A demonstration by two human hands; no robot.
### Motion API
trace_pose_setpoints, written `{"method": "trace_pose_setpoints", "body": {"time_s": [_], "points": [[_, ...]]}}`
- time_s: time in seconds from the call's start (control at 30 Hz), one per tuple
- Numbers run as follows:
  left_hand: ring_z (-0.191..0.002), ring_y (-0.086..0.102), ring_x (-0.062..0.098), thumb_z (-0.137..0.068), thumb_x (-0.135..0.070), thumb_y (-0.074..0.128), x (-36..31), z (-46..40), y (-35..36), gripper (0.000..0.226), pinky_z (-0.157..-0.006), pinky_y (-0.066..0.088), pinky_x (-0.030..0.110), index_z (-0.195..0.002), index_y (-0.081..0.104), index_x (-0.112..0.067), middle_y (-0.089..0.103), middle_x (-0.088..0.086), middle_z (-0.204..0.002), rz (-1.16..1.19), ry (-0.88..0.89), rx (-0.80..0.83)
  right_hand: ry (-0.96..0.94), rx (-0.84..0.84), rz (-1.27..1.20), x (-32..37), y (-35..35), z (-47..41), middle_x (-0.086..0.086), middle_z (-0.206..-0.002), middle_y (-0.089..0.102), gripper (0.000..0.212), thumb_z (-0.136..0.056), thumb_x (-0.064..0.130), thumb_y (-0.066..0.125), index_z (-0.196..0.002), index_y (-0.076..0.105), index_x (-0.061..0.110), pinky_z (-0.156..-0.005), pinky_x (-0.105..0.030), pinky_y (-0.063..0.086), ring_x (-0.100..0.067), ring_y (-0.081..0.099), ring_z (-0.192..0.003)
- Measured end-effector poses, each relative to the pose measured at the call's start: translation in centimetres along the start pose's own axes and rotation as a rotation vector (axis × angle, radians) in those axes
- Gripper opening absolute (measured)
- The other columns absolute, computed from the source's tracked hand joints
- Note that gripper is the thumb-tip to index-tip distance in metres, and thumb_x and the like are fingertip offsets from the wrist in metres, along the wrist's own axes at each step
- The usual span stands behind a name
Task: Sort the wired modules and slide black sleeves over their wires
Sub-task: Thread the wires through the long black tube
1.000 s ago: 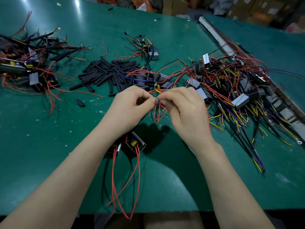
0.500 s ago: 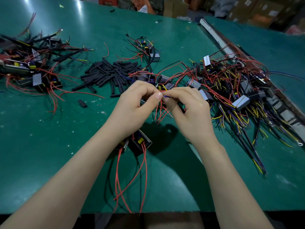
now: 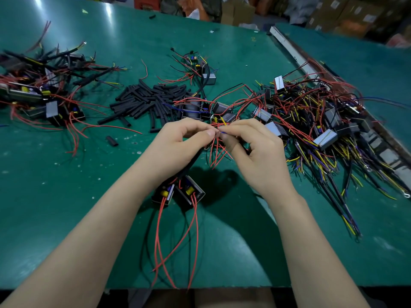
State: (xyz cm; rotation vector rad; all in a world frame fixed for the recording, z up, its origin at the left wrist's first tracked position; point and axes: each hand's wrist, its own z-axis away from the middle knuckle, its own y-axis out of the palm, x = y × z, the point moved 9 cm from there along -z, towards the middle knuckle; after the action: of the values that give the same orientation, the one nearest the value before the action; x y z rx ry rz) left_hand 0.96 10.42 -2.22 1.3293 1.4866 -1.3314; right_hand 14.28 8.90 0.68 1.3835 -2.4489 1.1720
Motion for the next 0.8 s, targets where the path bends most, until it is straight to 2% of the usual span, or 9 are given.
{"method": "trace_pose_setpoints", "body": {"time_s": [0.1, 0.27, 0.37, 0.43, 0.53, 0.6, 0.7, 0.8], "points": [[-0.080, 0.059, 0.000, -0.089, -0.014, 0.062, -0.1, 0.0, -0.2, 0.015, -0.081, 0.043, 0.013, -0.084, 0.067, -0.026, 0.067, -0.003, -0.089, -0.044, 0.028, -0.010, -0.009, -0.008, -0.004, 0.1, -0.1, 0.0, -0.008, -0.096, 0.067, 0.014, -0.090, 0.006, 0.063, -0.100, 0.072, 0.003, -0.081, -0.029, 0.050, -0.019, 0.063, -0.089], [-0.079, 0.053, -0.002, -0.087, -0.010, 0.064, -1.3, 0.4, -0.8, 0.024, -0.075, 0.036, 0.007, -0.080, 0.062, -0.032, 0.060, -0.005, -0.089, -0.217, 0.189, -0.126, -0.009, -0.009, -0.016, 0.0, 0.1, 0.1, -0.008, -0.094, 0.067, 0.014, -0.090, 0.008, 0.064, -0.099, 0.073, 0.003, -0.076, -0.031, 0.051, -0.019, 0.063, -0.085], [-0.080, 0.052, -0.005, -0.087, -0.007, 0.063, -1.8, 0.7, -0.9, 0.018, -0.072, 0.034, 0.005, -0.083, 0.063, -0.025, 0.058, -0.006, -0.089, -0.276, 0.257, -0.185, 0.015, -0.006, -0.017, -0.2, 0.2, 0.2, -0.003, -0.093, 0.065, 0.013, -0.090, 0.010, 0.064, -0.098, 0.073, 0.005, -0.069, -0.031, 0.050, -0.014, 0.061, -0.081], [-0.082, 0.052, -0.005, -0.087, -0.011, 0.062, -2.0, 0.8, -0.8, 0.008, -0.072, 0.034, 0.006, -0.086, 0.066, -0.018, 0.059, -0.004, -0.091, -0.299, 0.289, -0.214, 0.035, -0.002, -0.014, -0.3, 0.3, 0.3, 0.004, -0.090, 0.061, 0.012, -0.090, 0.010, 0.064, -0.097, 0.073, 0.007, -0.064, -0.025, 0.044, -0.008, 0.055, -0.077], [-0.084, 0.054, 0.005, -0.085, -0.014, 0.060, -2.2, 1.2, -0.7, 0.011, -0.076, 0.039, 0.012, -0.088, 0.069, -0.008, 0.061, 0.003, -0.093, -0.374, 0.327, -0.273, 0.054, 0.050, -0.004, -0.4, 0.8, 0.4, 0.008, -0.086, 0.056, 0.011, -0.090, 0.012, 0.064, -0.095, 0.072, 0.008, -0.065, -0.018, 0.036, -0.003, 0.046, -0.073], [-0.085, 0.055, 0.009, -0.085, -0.012, 0.061, -2.3, 1.5, -0.7, 0.010, -0.079, 0.043, 0.018, -0.087, 0.069, -0.006, 0.061, 0.005, -0.093, -0.418, 0.332, -0.315, 0.051, 0.081, 0.021, -0.3, 1.0, 0.4, 0.003, -0.086, 0.059, 0.011, -0.091, 0.014, 0.063, -0.095, 0.072, 0.008, -0.064, -0.024, 0.040, -0.006, 0.046, -0.073], [-0.084, 0.056, 0.013, -0.084, -0.013, 0.062, -2.2, 1.6, -0.6, 0.010, -0.078, 0.046, 0.029, -0.086, 0.069, -0.006, 0.060, 0.006, -0.092, -0.464, 0.311, -0.352, 0.012, 0.053, 0.128, 0.5, 0.5, 0.3, -0.003, -0.089, 0.064, 0.012, -0.091, 0.016, 0.064, -0.095, 0.072, 0.010, -0.063, -0.039, 0.050, -0.024, 0.059, -0.079], [-0.082, 0.058, 0.019, -0.083, -0.017, 0.060, -2.1, 1.7, -0.5, 0.015, -0.075, 0.047, 0.039, -0.086, 0.068, -0.005, 0.060, 0.006, -0.093, -0.521, 0.282, -0.375, -0.054, -0.041, 0.305, 1.7, -0.1, 0.3, -0.003, -0.088, 0.068, 0.010, -0.088, 0.017, 0.066, -0.091, 0.075, 0.014, -0.067, -0.043, 0.045, -0.031, 0.060, -0.080]]}}
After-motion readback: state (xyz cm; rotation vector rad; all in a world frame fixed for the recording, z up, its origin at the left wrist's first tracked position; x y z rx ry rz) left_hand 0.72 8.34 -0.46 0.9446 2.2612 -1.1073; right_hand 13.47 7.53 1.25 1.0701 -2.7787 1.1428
